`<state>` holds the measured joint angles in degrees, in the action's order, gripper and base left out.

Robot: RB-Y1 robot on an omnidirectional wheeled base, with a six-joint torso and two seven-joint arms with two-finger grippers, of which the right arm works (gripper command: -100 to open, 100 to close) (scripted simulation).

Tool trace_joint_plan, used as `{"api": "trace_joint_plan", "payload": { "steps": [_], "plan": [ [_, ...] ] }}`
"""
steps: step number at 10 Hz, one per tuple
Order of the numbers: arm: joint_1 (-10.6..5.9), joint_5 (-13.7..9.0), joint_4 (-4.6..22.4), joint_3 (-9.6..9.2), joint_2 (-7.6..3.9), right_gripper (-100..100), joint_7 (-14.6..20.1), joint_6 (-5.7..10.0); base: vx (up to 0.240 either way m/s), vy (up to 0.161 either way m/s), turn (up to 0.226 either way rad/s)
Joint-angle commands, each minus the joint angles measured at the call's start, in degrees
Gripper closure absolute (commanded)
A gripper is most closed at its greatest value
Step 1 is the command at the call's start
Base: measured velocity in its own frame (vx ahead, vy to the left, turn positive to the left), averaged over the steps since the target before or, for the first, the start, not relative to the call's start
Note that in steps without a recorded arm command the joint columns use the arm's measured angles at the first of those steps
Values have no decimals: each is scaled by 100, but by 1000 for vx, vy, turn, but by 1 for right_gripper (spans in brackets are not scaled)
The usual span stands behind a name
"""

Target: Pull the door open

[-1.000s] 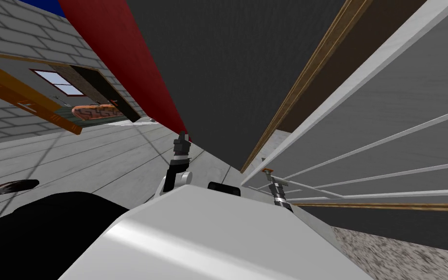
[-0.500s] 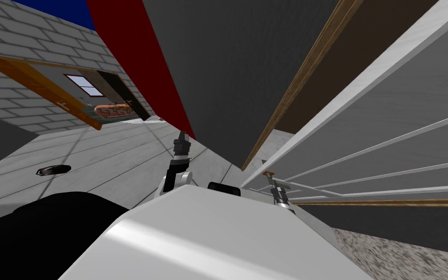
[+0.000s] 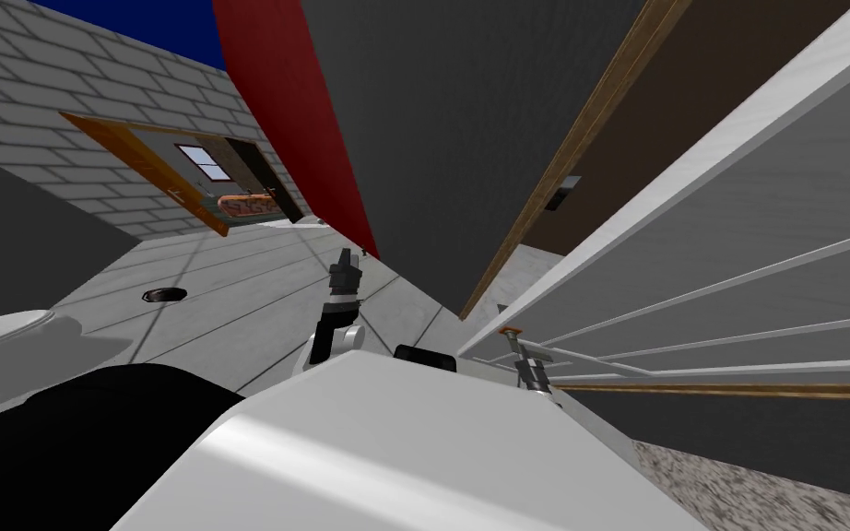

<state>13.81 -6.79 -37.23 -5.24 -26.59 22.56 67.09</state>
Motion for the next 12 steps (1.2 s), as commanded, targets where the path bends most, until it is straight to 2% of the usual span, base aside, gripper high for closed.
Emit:
{"api": "trace_joint_plan", "payload": {
  "steps": [1,5,6,12],
  "plan": [
    [102,0,11,-24,-55,100,40,103,-211,-51,171],
    [191,12,157,-94,-146,100,124,398,-220,-65,151],
    [173,23,117,-102,-114,100,106,318,-95,-23,39],
    [98,33,328,-165,-168,100,167,497,-204,-59,163]
  ]
}}
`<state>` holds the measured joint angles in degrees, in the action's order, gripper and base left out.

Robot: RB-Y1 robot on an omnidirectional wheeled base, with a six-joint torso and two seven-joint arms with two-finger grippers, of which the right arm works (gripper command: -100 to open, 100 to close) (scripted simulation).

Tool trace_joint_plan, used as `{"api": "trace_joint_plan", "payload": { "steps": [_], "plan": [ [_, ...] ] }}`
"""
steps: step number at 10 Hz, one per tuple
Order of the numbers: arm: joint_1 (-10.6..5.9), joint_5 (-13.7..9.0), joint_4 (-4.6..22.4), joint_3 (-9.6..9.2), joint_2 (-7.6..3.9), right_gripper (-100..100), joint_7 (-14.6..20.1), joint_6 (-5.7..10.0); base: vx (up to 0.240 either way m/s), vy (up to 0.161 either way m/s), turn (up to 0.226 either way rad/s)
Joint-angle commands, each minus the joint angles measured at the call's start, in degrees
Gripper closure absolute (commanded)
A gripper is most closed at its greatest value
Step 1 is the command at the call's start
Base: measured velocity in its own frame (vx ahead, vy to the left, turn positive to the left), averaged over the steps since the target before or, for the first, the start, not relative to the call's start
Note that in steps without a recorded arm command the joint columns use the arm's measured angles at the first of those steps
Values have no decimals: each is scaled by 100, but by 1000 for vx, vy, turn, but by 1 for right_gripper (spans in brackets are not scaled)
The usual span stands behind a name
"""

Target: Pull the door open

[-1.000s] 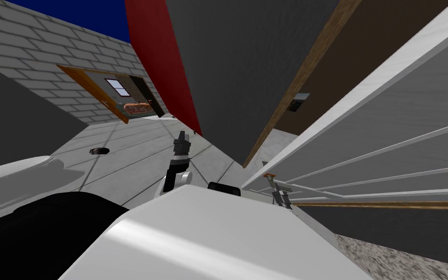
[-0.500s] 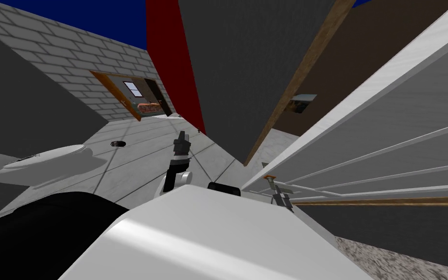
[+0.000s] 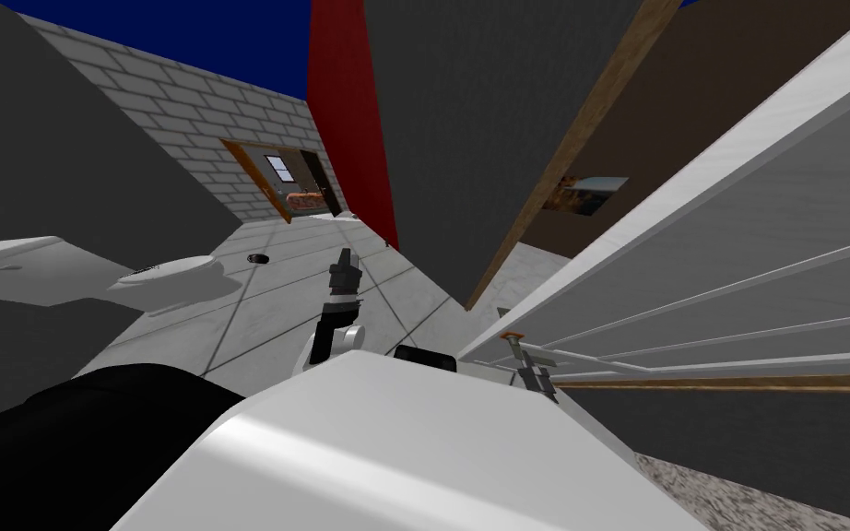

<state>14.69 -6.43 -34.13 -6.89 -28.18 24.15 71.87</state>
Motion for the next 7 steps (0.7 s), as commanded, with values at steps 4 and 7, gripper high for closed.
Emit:
{"api": "trace_joint_plan", "payload": {
  "steps": [4,7],
  "plan": [
    [-39,-2,137,-29,-46,100,41,119,-197,-62,141],
    [-67,12,176,-60,-36,100,52,151,-162,-45,94]
  ]
}}
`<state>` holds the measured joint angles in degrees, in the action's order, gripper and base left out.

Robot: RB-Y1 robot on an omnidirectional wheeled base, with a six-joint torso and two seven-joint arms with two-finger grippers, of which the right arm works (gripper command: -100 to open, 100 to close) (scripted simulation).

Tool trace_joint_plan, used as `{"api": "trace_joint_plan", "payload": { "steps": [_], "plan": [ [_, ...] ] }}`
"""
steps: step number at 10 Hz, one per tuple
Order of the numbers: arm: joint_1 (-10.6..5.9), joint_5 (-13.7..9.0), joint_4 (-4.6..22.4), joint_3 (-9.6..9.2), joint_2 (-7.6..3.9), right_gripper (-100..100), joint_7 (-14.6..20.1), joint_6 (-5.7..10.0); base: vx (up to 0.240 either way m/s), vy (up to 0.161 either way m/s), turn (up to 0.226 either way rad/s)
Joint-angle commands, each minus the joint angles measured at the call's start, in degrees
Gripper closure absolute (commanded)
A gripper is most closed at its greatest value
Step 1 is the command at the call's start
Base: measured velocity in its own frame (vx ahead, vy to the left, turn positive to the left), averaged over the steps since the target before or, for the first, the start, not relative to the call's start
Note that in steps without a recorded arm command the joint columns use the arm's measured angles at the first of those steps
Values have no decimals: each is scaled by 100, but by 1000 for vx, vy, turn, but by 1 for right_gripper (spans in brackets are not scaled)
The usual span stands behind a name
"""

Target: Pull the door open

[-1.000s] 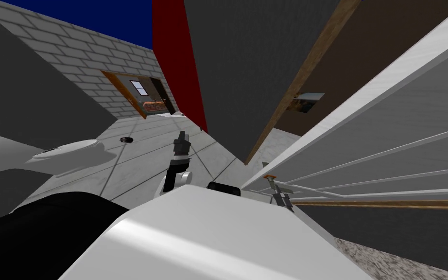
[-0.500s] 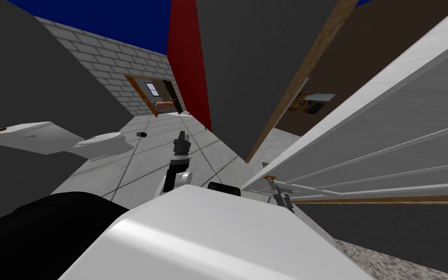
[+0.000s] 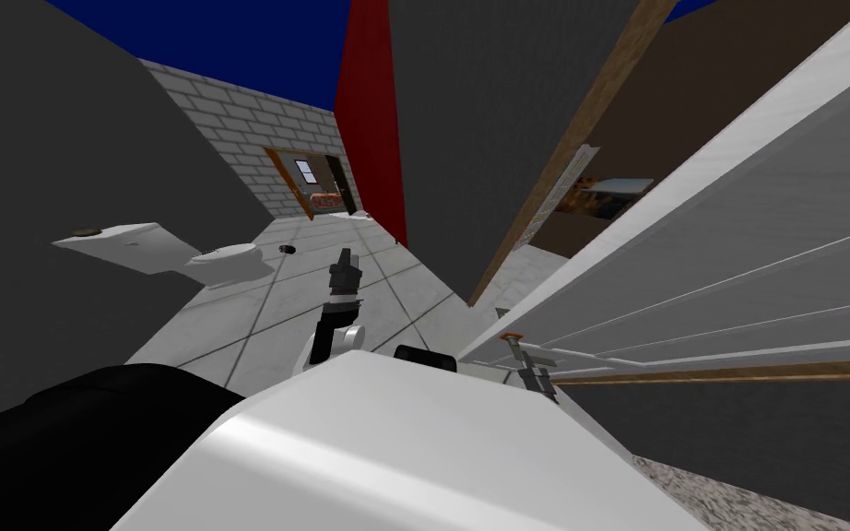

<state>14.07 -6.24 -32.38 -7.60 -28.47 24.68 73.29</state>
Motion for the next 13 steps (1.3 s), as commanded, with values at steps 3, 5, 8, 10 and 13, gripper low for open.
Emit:
{"api": "trace_joint_plan", "payload": {
  "steps": [3,5,8,10,13],
  "plan": [
    [-45,0,97,-19,-22,100,21,67,-174,-37,154],
    [-68,0,146,-29,-33,100,32,102,-190,-74,131],
    [-116,-1,250,-49,-56,100,54,174,-193,-75,160],
    [-145,-1,311,-62,-69,100,68,217,-195,-54,137],
    [-166,13,320,-88,-56,100,69,223,-175,-51,101]
  ]
}}
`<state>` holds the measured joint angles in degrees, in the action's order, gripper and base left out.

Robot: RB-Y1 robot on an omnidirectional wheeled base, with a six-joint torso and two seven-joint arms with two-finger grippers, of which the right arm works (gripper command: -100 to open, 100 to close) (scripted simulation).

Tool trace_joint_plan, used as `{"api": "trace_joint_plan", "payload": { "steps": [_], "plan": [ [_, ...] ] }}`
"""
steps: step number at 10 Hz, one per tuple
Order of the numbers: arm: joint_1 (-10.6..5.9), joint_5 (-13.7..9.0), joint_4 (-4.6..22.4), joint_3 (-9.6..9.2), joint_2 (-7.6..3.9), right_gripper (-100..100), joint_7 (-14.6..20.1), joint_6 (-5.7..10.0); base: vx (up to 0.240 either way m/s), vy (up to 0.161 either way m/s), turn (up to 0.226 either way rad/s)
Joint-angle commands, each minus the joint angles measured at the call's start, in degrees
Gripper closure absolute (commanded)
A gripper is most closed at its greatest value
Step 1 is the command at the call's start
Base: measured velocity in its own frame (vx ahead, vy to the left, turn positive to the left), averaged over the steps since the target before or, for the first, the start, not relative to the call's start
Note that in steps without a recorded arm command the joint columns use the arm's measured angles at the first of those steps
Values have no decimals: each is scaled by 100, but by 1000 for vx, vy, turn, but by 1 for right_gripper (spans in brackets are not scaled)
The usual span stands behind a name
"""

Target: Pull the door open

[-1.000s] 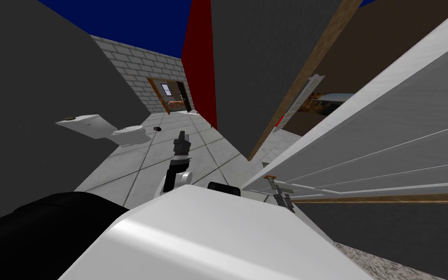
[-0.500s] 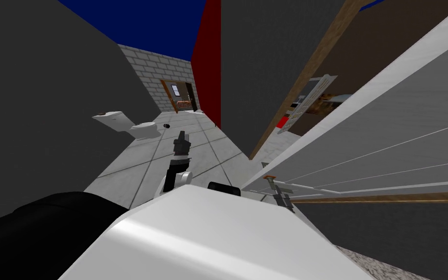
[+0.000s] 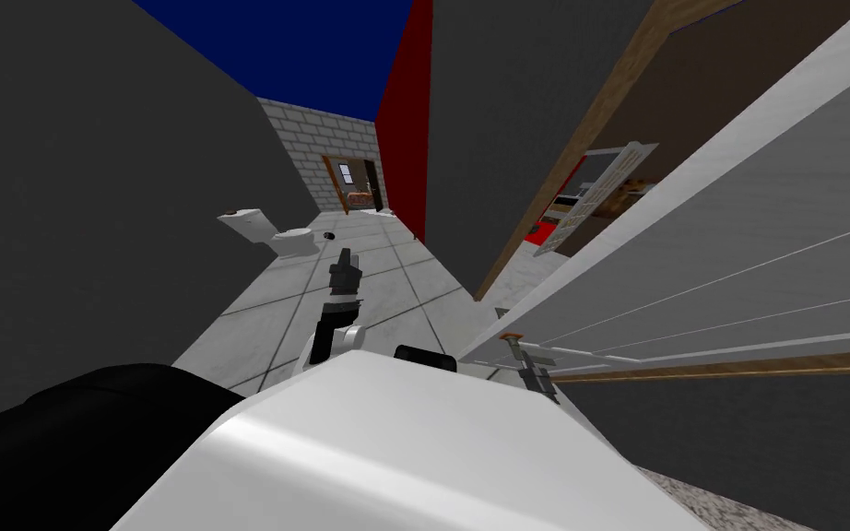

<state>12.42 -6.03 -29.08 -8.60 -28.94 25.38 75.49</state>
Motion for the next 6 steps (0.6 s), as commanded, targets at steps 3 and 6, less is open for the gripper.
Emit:
{"api": "trace_joint_plan", "payload": {
  "steps": [3,6],
  "plan": [
    [-201,60,56,-104,37,100,6,-78,-133,-19,-22],
    [-530,158,148,-274,98,100,17,-205,-132,-18,-43]
  ]
}}
